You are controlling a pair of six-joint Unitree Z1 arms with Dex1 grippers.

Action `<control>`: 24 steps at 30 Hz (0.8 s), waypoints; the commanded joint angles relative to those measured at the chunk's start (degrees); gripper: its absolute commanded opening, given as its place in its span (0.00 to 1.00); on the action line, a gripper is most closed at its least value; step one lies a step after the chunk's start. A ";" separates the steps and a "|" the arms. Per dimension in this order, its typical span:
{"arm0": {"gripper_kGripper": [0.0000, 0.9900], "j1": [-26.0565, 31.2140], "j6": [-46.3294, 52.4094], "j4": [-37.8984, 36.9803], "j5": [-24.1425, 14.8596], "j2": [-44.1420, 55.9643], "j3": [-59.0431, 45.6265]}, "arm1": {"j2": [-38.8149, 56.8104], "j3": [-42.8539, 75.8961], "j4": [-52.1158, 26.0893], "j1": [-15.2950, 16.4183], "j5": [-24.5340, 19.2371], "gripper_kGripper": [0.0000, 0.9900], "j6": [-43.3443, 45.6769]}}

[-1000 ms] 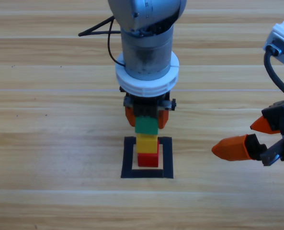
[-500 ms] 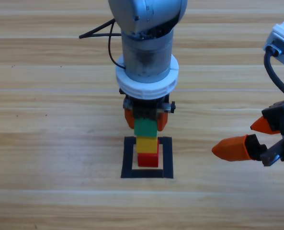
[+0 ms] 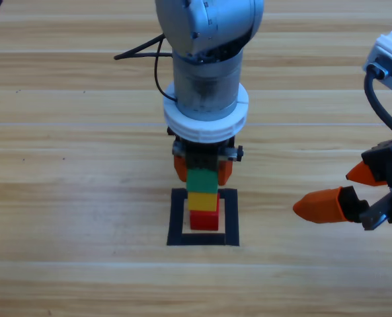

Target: Stack the blocks in the rectangular block: red at the bottom, yellow in the middle, green on top

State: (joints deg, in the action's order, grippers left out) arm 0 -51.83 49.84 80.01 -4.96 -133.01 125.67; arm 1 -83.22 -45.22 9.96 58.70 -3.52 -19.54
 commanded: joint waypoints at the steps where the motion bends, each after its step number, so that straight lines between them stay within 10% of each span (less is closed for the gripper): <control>1: 0.00 -0.47 0.96 -0.12 -0.67 -3.39 -0.25 | 2.36 1.81 -1.79 -1.48 -0.26 1.00 -0.15; 3: 0.14 -0.47 1.23 -0.12 -0.93 -2.78 -0.07 | 2.36 1.81 -1.79 -1.48 -0.26 1.00 -0.15; 5: 0.67 -0.82 2.02 -0.12 -0.93 -1.11 0.01 | 2.36 1.89 -1.79 -1.48 -0.17 1.00 -0.15; 7: 0.95 -1.08 2.72 -0.03 -1.11 0.21 0.01 | 2.45 1.89 -1.79 -1.48 -0.08 1.00 -0.15; 17: 1.00 -1.26 2.81 0.15 -3.04 4.95 0.63 | 2.89 2.07 -1.79 -1.48 0.01 1.00 -0.06; 24: 1.00 -4.68 3.25 -0.47 -13.41 26.22 -4.64 | 3.77 2.07 -1.61 -1.48 0.01 1.00 -0.06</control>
State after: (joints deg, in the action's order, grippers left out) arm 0 -52.31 52.39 80.04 -13.43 -121.34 125.90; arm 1 -83.16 -44.55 9.96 58.70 -3.52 -19.54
